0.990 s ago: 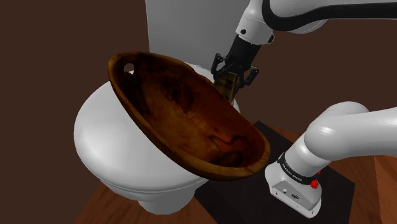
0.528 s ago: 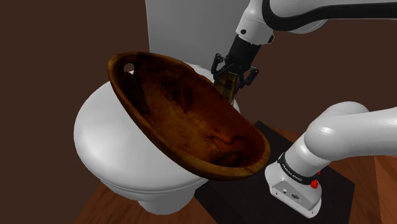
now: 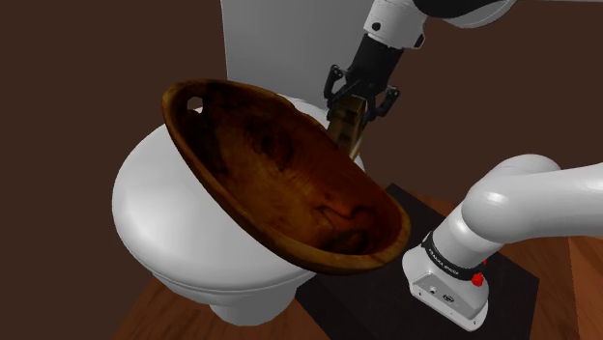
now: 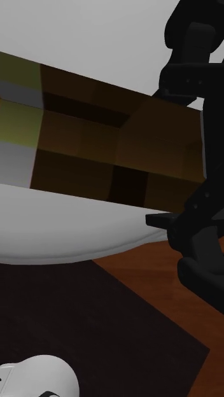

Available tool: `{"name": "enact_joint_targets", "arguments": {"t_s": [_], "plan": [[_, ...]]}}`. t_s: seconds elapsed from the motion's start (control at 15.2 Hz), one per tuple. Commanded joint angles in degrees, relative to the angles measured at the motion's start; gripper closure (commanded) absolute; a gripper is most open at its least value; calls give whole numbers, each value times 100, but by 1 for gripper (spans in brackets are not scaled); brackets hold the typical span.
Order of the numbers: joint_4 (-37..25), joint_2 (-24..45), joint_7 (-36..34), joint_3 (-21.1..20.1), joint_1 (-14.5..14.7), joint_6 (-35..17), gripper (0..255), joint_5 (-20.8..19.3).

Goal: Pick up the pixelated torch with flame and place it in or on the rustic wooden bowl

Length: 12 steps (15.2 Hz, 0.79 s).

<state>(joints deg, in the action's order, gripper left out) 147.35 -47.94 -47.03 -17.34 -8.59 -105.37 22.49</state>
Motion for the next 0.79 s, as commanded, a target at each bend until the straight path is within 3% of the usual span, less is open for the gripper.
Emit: {"name": "enact_joint_targets", "arguments": {"t_s": [0.0,0.73], "plan": [[-142,2,-21,34,-15,133,255,-37],[-1038,120,-167,198,-84,901,255,-218]]}}
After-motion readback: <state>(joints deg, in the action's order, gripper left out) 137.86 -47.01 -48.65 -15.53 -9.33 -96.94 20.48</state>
